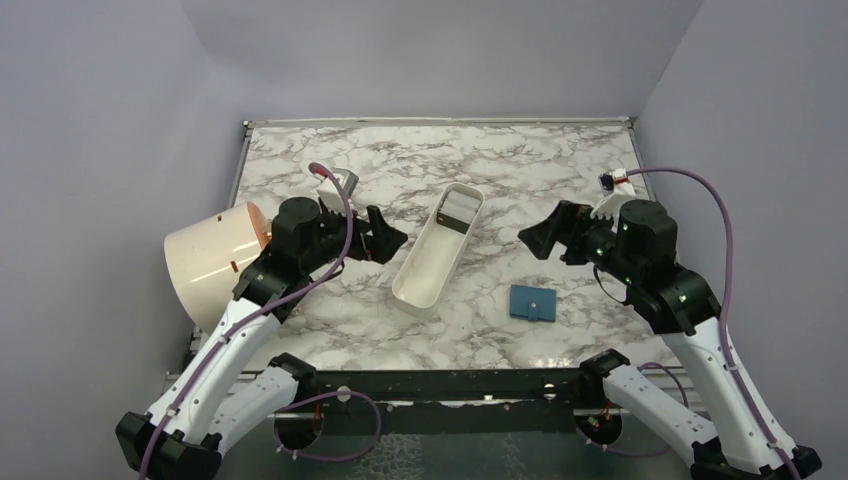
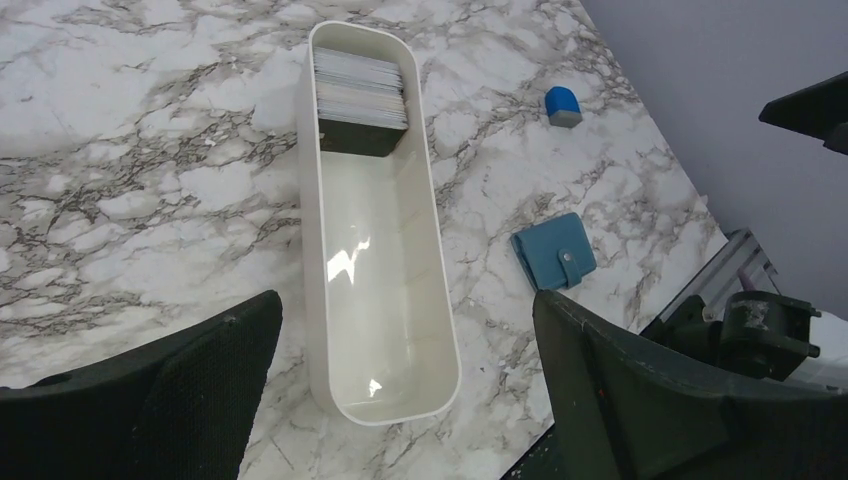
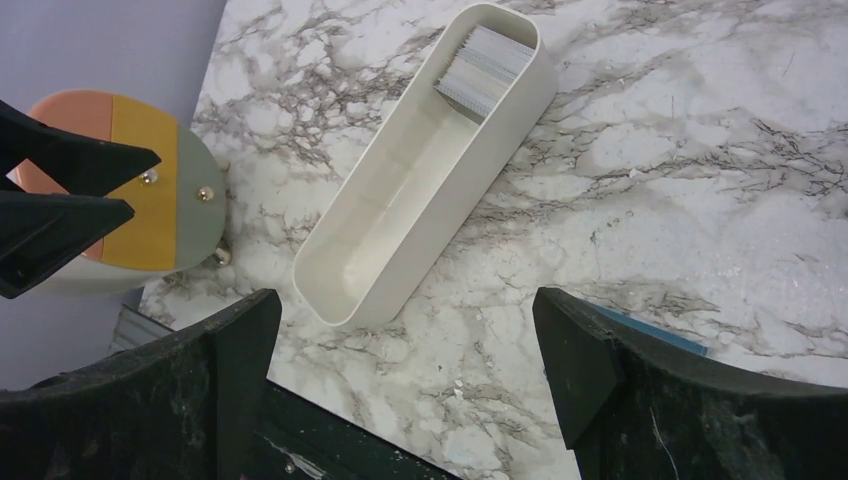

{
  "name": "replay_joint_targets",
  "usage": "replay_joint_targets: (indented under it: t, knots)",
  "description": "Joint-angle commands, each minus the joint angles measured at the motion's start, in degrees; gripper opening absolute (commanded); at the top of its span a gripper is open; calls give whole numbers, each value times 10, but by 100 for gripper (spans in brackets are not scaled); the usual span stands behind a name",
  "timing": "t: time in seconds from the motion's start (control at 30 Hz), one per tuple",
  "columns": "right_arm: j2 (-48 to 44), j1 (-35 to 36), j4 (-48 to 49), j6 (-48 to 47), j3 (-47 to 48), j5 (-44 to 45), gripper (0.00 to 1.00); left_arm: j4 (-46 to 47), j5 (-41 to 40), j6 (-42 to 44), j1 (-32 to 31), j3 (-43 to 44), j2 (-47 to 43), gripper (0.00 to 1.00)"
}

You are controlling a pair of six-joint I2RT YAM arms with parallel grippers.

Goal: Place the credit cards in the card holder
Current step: Open the card holder at the center of the board.

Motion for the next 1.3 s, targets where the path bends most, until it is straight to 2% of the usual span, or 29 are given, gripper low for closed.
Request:
replay_joint_targets:
  t: [0.0, 0.23, 0.43, 0.57, 0.7, 0.93, 1.1, 1.27]
  knots:
    - [-7, -2, 20, -3, -6, 21, 100, 19, 22, 9, -2, -8, -18, 99]
    - [1, -2, 15, 6, -26, 5, 100, 28, 36, 32, -2, -26, -30, 99]
    - [9, -2, -12, 9, -35, 12, 99, 39, 82, 35, -3, -41, -11, 99]
    - [12, -2, -25, 12, -55, -31, 89, 42, 100, 42, -2, -56, -1, 99]
    - [34, -2, -49, 36, -99, -18, 73, 48, 95, 57, -3, -79, -6, 98]
    - [58, -2, -38, 54, -170, 36, 60, 49, 100, 67, -3, -87, -14, 98]
    - [109, 4, -40, 77, -181, 93, 49, 54, 93, 69, -2, -98, -13, 98]
    - [146, 15, -56, 100, -177, 137, 47, 56, 100, 69, -2, -104, -20, 97]
